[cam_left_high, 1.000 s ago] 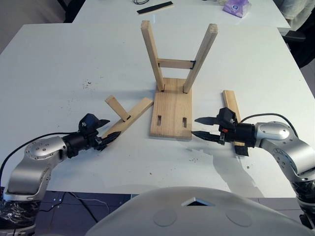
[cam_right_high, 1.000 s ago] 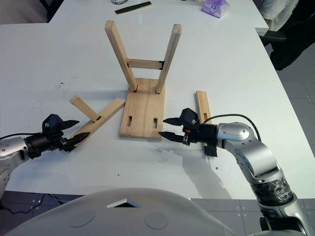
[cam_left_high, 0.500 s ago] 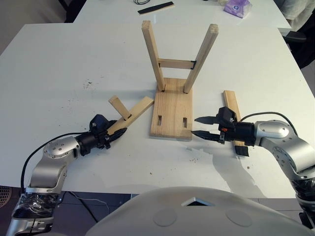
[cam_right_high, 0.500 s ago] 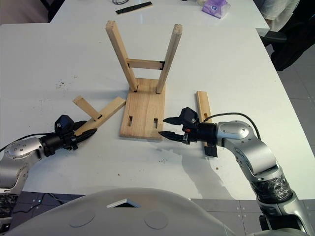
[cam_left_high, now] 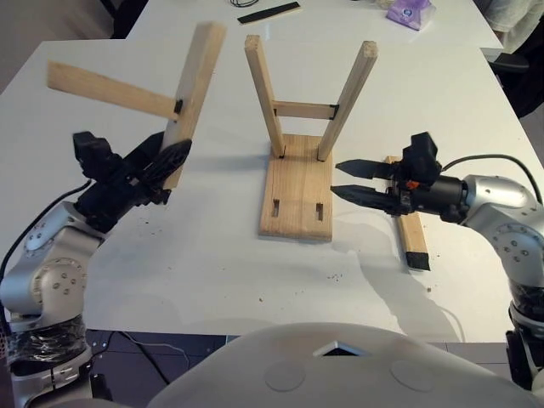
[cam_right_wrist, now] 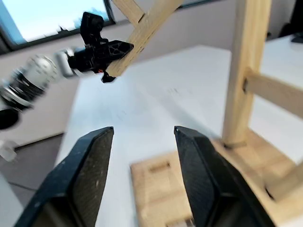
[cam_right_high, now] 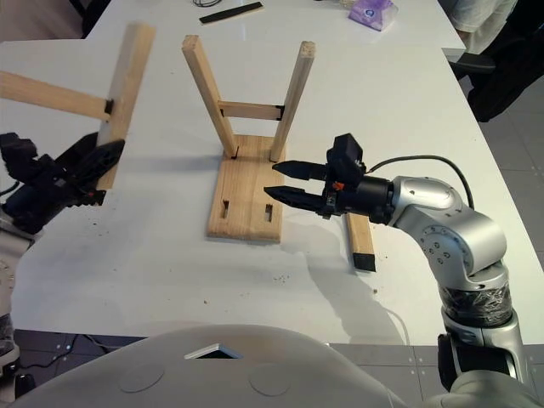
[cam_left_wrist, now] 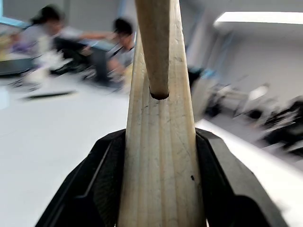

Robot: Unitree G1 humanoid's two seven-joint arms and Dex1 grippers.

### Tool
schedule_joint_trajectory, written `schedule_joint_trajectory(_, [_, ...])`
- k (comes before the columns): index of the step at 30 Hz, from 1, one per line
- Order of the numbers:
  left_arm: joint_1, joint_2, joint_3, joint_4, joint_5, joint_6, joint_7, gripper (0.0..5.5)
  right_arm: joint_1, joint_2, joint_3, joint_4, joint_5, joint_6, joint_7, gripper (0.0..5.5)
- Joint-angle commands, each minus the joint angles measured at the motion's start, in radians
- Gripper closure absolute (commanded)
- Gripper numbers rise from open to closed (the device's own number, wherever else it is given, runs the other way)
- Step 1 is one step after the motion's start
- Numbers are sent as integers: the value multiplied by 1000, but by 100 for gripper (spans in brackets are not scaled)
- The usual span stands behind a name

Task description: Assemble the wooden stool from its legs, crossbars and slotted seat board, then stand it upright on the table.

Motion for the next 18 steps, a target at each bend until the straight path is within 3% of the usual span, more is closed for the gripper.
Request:
schedule_joint_trajectory(1, [-133,93,-30,-257,-369,96,33,346,-225,20,-34,-12,247,107,-25,254])
schedule_joint_trajectory(5, [-200,116,-96,-276,-414,136,49,346,-344,41,23,30,270,141,-15,193])
schedule_joint_trajectory(18, [-198,117,-220,-269,-177,141,-22,346,-467,60,61,43,316,197,9,193])
